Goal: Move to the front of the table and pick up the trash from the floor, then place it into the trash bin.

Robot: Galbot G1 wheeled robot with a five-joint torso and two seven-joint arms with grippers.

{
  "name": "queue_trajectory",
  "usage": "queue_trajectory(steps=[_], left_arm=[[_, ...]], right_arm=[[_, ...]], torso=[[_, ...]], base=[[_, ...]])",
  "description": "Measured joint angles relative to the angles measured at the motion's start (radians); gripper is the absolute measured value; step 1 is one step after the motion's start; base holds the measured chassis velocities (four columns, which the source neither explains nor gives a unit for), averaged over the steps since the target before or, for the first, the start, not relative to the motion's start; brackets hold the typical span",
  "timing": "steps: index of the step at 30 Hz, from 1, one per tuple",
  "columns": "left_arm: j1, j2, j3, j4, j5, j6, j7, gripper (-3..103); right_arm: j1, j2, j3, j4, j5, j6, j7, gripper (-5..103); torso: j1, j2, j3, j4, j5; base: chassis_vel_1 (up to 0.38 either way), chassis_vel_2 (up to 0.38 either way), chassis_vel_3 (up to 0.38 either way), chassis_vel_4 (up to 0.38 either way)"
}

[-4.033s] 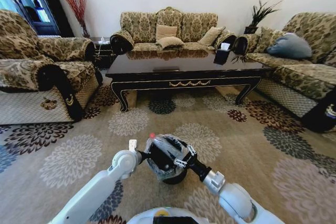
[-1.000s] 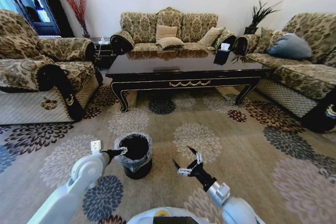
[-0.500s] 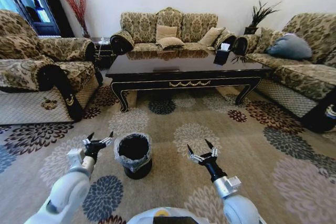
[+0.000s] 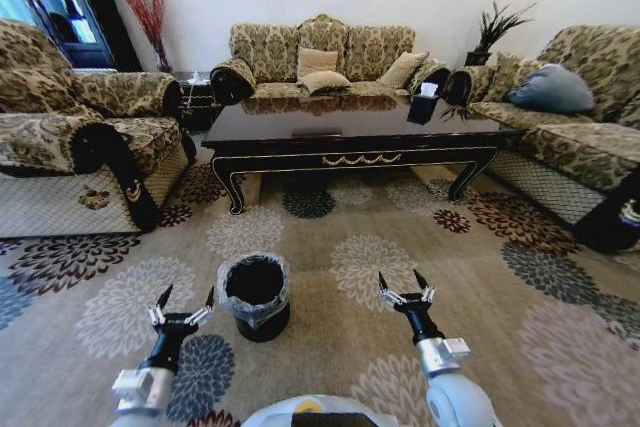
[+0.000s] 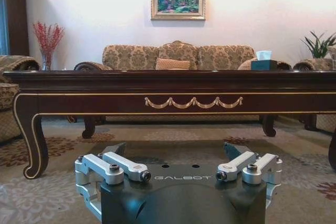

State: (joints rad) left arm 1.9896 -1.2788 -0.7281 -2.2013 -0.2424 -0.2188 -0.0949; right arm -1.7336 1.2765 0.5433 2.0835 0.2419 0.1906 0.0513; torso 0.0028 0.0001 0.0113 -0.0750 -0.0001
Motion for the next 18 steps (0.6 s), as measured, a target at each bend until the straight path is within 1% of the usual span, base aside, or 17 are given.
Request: queue_trajectory(steps=[1,2,5,9,18], left_arm=[[0.008,-0.004,0.0,0.007,-0.001,-0.014,0.002,100],[0.008,-0.004,0.0,0.007,-0.001,-0.014,0.002,100],[0.025,-0.008,0.0,0.03,0.007,-0.05,0.003,100],[0.032,-0.007,0.004,0.047,0.01,-0.068,0.002,100],[0.031,-0.008,0.005,0.056,0.022,-0.058,-0.014,100]], right_arm=[[-0.002,0.002,0.001,0.004,-0.006,0.002,-0.003,100],[-0.002,0.002,0.001,0.004,-0.006,0.002,-0.003,100],[-0.002,0.005,0.002,0.014,-0.011,0.004,-0.005,100],[-0.002,0.009,0.001,0.018,-0.014,0.004,-0.007,100],[-0.015,0.018,0.001,0.023,-0.024,0.008,-0.033,100]], torso=[[0.0,0.0,0.0,0.0001,0.0],[0.0,0.0,0.0,0.0001,0.0],[0.0,0.0,0.0,0.0001,0.0001],[0.0,0.0,0.0,0.0002,0.0],[0.0,0.0,0.0,0.0001,0.0001]], base=[[0.0,0.0,0.0,0.0],[0.0,0.0,0.0,0.0],[0.0,0.0,0.0,0.0],[0.0,0.0,0.0,0.0],[0.0,0.0,0.0,0.0]])
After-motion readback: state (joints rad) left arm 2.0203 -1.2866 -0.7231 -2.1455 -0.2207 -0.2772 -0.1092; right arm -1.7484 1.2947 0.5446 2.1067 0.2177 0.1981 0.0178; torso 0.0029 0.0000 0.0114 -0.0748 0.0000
